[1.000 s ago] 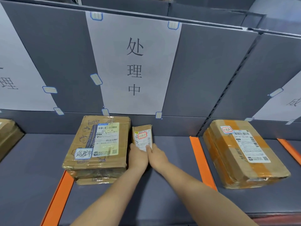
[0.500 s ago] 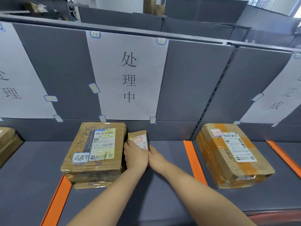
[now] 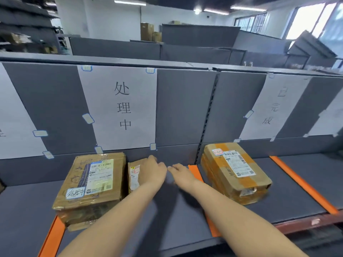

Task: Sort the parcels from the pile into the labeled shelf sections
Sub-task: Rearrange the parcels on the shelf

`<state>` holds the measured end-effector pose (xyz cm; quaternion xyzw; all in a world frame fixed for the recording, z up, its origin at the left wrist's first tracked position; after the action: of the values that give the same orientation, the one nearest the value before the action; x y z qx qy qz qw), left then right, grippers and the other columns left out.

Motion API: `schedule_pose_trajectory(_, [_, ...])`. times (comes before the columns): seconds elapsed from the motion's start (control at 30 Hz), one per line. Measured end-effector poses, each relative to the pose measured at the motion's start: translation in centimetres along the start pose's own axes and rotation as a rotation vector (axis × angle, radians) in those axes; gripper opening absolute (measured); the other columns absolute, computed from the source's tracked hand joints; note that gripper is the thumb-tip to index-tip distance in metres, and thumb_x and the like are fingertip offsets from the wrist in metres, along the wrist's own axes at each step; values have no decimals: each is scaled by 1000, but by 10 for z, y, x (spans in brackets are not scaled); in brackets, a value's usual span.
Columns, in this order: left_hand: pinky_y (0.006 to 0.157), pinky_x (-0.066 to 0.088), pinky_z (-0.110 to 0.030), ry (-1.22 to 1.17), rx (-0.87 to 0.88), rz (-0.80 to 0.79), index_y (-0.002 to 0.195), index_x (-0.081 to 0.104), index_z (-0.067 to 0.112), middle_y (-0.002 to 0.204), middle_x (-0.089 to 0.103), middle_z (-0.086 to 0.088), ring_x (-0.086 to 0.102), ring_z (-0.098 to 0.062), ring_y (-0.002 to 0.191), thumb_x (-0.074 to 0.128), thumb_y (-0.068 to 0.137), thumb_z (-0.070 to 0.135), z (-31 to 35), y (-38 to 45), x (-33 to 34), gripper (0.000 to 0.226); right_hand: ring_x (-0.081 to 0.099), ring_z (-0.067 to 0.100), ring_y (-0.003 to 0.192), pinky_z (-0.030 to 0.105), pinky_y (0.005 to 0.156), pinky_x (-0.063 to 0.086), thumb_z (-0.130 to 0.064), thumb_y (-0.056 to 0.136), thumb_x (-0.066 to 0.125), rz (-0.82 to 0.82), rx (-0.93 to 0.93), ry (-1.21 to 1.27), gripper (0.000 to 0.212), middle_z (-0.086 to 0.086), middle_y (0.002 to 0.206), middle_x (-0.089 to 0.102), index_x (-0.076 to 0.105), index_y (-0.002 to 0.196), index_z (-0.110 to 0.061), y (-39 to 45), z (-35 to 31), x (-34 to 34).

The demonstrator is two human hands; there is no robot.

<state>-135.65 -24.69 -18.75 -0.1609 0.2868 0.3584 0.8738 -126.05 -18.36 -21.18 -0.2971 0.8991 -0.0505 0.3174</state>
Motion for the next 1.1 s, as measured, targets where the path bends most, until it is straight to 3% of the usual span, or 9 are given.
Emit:
schedule_pose_trajectory(0.07, [78,45,-33,17,18,-59,101,57,15,111,64,-8,58,-30,100,47,90,19,13,-5,5,15,55,23,104,37,104,43,-35,99,48,49,-23,-4,32,4,121,59,57,122,-15,-6,4,-16])
schedule_pose_trajectory(0.17, [72,41,-29,48,101,-93,88,56,20,103,66,-5,59,-28,93,46,90,19,39,-13,13,10,58,22,109,28,96,43,-30,97,50,165,-37,-56,22,0,110,62,63,111,-20,-20,9,-47])
schedule_pose_trajectory(0.23, [71,43,-30,56,170,-119,83,57,20,97,67,-4,58,-28,87,45,90,20,58,-22,20,13,62,22,93,33,90,49,-29,93,53,229,-60,-12,10,-3,91,62,62,95,-25,-29,16,-67])
schedule_pose_trajectory(0.33, [68,46,-31,49,247,-149,83,61,18,84,66,-3,59,-29,84,44,88,19,85,-38,35,18,61,19,72,33,75,51,-22,92,52,297,-82,50,10,-3,71,60,61,87,-22,-46,26,-100])
schedule_pose_trajectory(0.5, [60,45,-30,-21,336,-242,87,62,12,79,62,-2,54,-22,66,44,88,17,129,-73,72,19,67,24,94,34,82,53,-27,92,49,376,-48,81,23,0,90,65,64,109,-22,-78,59,-160])
schedule_pose_trajectory(0.63, [60,41,-29,10,427,-276,82,59,13,76,59,0,51,-16,64,45,91,17,163,-108,113,18,66,20,94,31,80,53,-32,92,51,445,-23,51,23,-2,103,67,63,111,-27,-112,101,-212])
schedule_pose_trajectory(0.73, [57,38,-27,18,482,-317,78,54,19,71,56,4,49,-11,63,44,93,16,190,-140,151,18,66,18,91,31,77,54,-29,94,50,466,-19,62,18,-3,98,67,62,107,-26,-140,136,-252])
schedule_pose_trajectory(0.87, [67,49,-31,36,531,-357,86,62,19,78,63,3,58,-16,70,46,90,18,230,-186,203,16,67,20,93,33,83,54,-26,95,52,517,2,103,9,-7,93,61,60,100,-27,-177,180,-303])
schedule_pose_trajectory(1.1, [56,51,-33,57,595,-474,87,61,14,73,62,-2,54,-18,56,43,90,17,286,-267,298,19,65,19,80,28,76,52,-23,92,51,632,88,89,13,-5,80,65,62,99,-23,-239,263,-391])
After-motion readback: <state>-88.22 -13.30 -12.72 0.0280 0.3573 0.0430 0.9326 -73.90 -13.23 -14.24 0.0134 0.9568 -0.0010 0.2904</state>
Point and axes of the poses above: each hand's wrist, its own y-axis towards the middle knuckle, its own x-axis out of the palm, z = x × y, the point moved 1 cm from there along y, towards the middle knuckle
